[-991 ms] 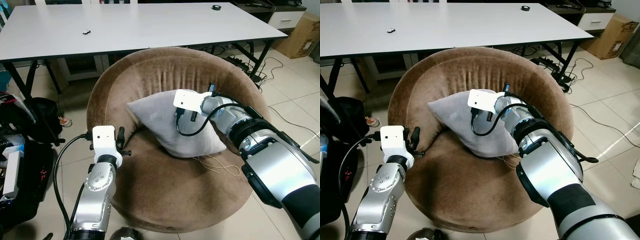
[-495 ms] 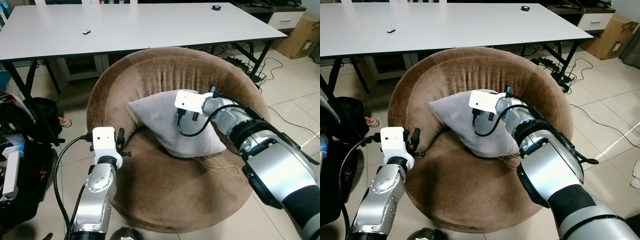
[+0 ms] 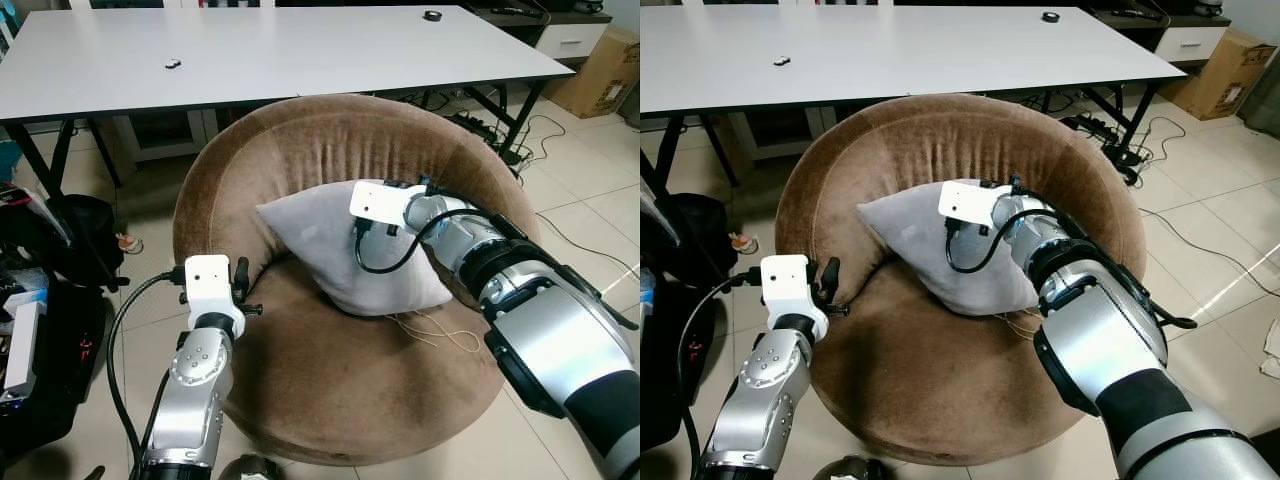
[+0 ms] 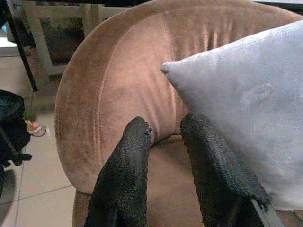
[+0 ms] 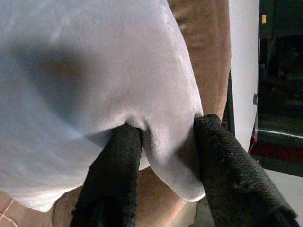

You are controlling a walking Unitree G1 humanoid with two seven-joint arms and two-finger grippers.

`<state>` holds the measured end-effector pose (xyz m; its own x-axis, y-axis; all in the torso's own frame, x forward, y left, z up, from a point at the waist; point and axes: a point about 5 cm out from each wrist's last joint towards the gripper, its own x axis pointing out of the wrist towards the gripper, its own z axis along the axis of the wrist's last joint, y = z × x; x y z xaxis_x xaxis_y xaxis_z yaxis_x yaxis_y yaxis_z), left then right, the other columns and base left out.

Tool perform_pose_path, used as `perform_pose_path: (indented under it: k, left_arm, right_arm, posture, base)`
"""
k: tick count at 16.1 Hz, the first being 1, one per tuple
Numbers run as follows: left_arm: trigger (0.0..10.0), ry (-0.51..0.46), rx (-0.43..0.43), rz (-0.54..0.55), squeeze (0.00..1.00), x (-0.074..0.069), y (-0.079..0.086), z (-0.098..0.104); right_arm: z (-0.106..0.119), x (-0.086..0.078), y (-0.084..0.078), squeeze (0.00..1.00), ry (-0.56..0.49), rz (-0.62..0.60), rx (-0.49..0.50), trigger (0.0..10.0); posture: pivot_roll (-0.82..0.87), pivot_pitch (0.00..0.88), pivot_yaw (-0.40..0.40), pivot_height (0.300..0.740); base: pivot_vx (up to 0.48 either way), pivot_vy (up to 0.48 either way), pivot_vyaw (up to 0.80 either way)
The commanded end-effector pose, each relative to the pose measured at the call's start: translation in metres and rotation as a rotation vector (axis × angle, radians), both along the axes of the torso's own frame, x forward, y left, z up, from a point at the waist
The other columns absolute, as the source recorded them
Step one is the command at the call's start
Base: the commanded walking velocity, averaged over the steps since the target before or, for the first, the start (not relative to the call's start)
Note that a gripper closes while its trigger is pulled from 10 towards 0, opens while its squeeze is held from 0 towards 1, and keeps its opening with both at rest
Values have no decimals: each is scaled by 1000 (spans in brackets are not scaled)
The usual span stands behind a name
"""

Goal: Move the pillow to the sofa from floor

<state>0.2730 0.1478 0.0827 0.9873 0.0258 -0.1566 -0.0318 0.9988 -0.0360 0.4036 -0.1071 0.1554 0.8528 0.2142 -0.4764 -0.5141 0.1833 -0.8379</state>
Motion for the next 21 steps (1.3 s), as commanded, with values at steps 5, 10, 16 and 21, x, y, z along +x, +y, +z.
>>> perform_pose_path:
  k: [5, 10, 16, 21]
  left_arm:
    - [10000, -8, 7, -2, 0, 0, -3, 3]
    - [10000, -2, 7, -3, 0, -1, -4, 2]
    - [10000, 11, 15, -30, 0, -2, -5, 2]
    - [10000, 21, 25, -51, 0, -2, -7, 1]
  right_arm:
    - [-9, -3, -11, 1000, 37, -31, -18, 10000]
    - [-11, -3, -13, 1000, 45, -33, -27, 10000]
    - [-13, -4, -14, 1000, 55, -31, -32, 10000]
    - [-15, -5, -13, 1000, 61, -26, -34, 10000]
  posture:
    - [22, 0, -100, 740]
    - [21, 0, -100, 740]
    - [19, 0, -100, 740]
    - [24, 0, -96, 740]
  base:
    - [0, 0, 0]
    - [0, 0, 0]
    - [0, 0, 0]
    - [0, 0, 0]
